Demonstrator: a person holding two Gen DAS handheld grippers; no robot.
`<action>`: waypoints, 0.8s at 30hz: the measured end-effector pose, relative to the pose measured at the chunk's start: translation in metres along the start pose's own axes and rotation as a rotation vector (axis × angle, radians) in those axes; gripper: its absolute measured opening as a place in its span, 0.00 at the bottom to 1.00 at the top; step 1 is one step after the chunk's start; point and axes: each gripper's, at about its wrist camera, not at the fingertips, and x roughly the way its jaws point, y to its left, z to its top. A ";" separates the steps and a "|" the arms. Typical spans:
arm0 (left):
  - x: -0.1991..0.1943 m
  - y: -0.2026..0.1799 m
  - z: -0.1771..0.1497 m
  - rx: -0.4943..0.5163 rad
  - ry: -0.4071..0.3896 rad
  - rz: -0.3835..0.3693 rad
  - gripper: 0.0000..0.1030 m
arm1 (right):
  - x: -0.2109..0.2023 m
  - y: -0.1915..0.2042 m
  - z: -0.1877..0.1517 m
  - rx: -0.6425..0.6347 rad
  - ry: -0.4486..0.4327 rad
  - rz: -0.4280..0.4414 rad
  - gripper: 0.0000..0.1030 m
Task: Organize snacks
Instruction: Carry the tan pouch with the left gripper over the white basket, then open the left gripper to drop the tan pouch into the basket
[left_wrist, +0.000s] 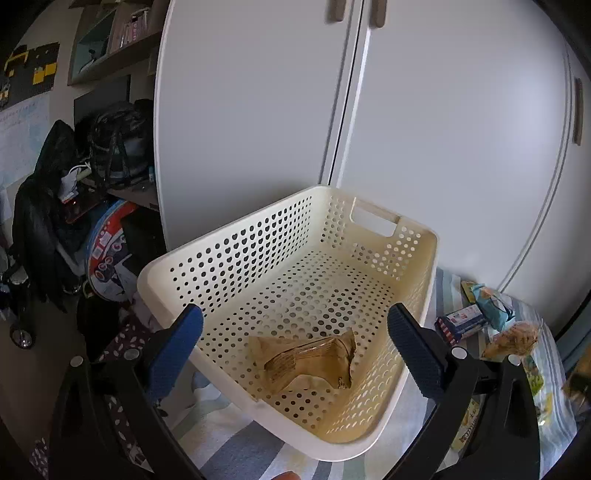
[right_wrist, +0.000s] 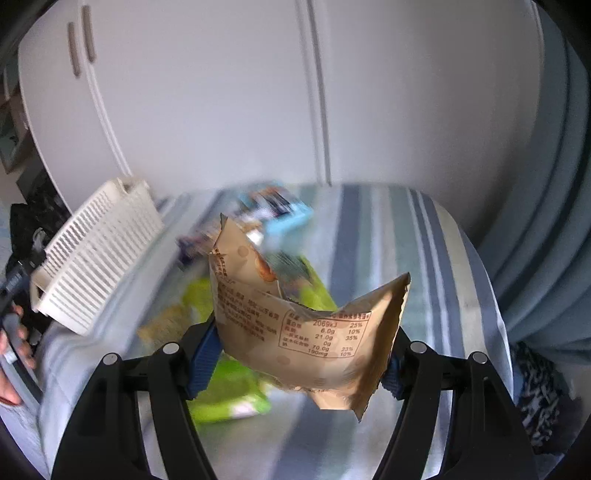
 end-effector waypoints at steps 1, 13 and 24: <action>0.000 0.000 0.000 0.000 -0.001 -0.002 0.98 | -0.001 0.008 0.004 -0.006 -0.009 0.012 0.68; -0.003 0.013 0.003 -0.037 -0.016 0.032 0.98 | 0.012 0.146 0.052 -0.143 -0.059 0.225 0.68; -0.011 0.023 0.009 -0.044 -0.054 0.115 0.98 | 0.066 0.261 0.078 -0.250 -0.011 0.300 0.68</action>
